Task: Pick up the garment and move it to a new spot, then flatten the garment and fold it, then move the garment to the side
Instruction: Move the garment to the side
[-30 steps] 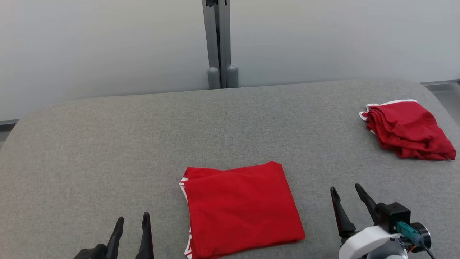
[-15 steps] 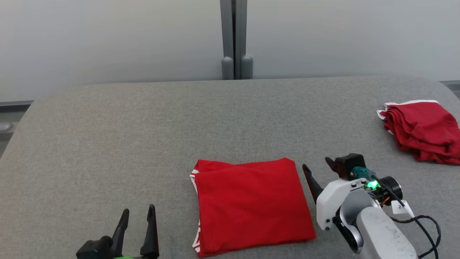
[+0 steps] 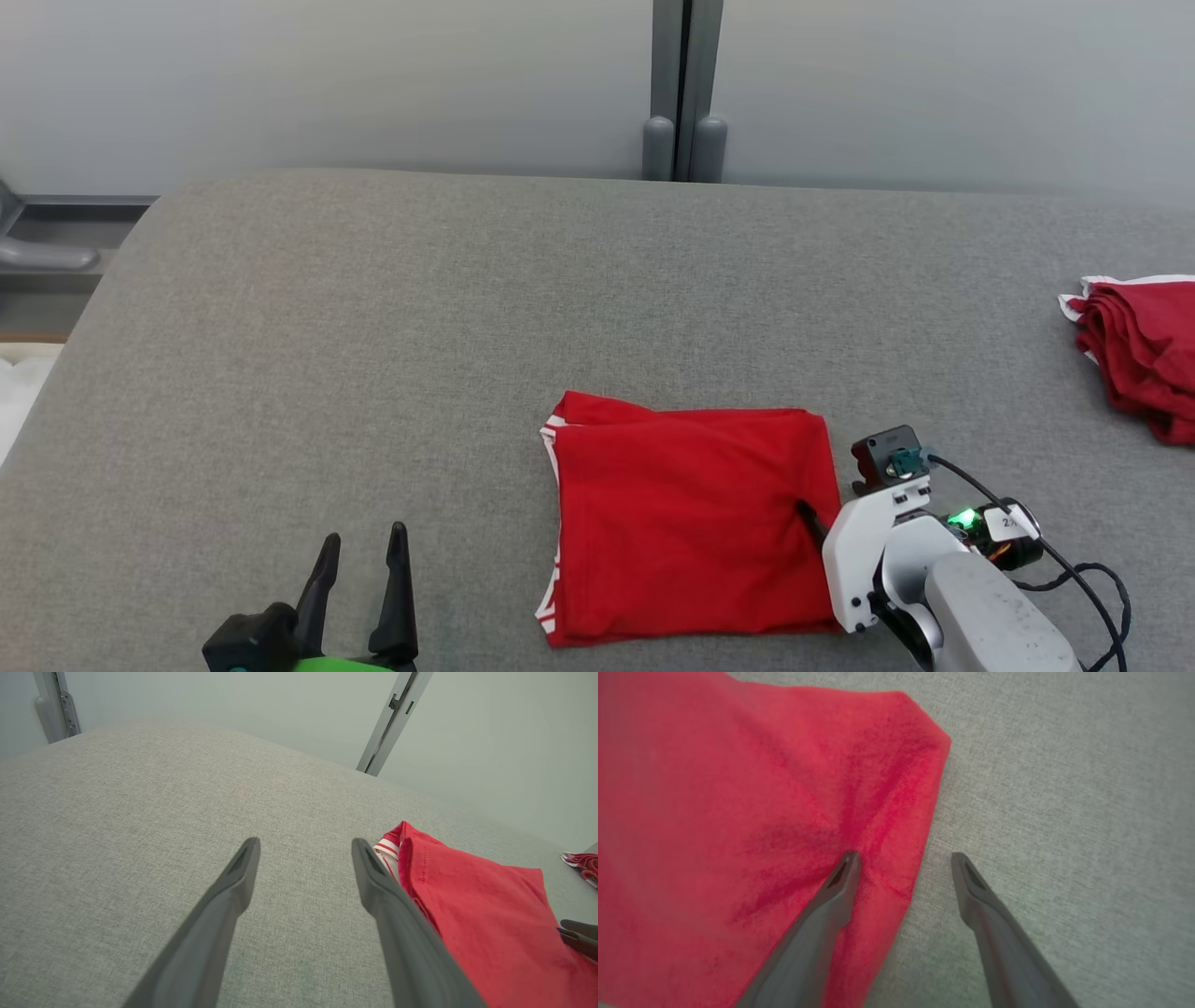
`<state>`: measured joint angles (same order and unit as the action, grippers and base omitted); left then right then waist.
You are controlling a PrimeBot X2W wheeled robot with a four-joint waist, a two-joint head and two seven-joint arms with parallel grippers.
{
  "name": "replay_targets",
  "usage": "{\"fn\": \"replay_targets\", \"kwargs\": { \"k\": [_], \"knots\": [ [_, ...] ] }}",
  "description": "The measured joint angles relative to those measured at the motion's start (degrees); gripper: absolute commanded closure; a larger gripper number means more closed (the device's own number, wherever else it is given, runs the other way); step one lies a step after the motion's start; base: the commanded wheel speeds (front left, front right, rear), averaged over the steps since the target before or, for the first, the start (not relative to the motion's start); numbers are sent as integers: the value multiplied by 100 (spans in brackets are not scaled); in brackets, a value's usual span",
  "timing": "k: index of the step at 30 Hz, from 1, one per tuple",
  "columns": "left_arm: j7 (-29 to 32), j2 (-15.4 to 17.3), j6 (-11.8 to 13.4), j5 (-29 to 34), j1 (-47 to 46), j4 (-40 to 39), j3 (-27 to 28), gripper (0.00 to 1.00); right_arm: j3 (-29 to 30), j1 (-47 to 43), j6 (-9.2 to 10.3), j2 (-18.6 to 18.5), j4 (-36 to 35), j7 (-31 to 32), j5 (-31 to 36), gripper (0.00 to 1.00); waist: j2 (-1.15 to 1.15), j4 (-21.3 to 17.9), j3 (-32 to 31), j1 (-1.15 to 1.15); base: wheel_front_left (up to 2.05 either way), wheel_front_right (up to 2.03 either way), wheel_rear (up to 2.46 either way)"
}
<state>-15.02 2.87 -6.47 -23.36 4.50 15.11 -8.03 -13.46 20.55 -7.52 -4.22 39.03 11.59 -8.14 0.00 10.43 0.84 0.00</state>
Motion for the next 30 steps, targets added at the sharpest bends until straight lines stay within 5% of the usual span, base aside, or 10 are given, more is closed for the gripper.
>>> {"fn": "replay_targets", "kwargs": {
  "k": [2, 5, 8, 17, 30],
  "knots": [
    [0, 0, 24, -21, -18, -12, -13, 0, -10, 79, 0, 2, 99, -11, 1, 0, 0, 43, 48, 0, 0, 0, 0],
    [0, 0, 42, -21, -18, -29, -34, 0, -51, 180, 0, 8, 243, -63, 0, 63, 0, 86, 114, 0, 0, 0, 0],
    [0, -1, 44, -21, -18, -29, -58, 0, -145, 272, 0, 38, 354, -131, -48, 98, 0, 80, 146, 0, 0, 0, 0],
    [0, -1, 43, -20, -21, -105, -98, 0, -229, 642, -1, 41, 509, -620, -182, 100, 0, -307, 145, 0, 0, 0, 0],
    [-1, -3, 32, 93, -310, -272, -300, 0, 211, 1128, -1, -757, 285, -794, -41, 100, 0, -1506, 236, 0, 0, 0, 0]
  ]
}}
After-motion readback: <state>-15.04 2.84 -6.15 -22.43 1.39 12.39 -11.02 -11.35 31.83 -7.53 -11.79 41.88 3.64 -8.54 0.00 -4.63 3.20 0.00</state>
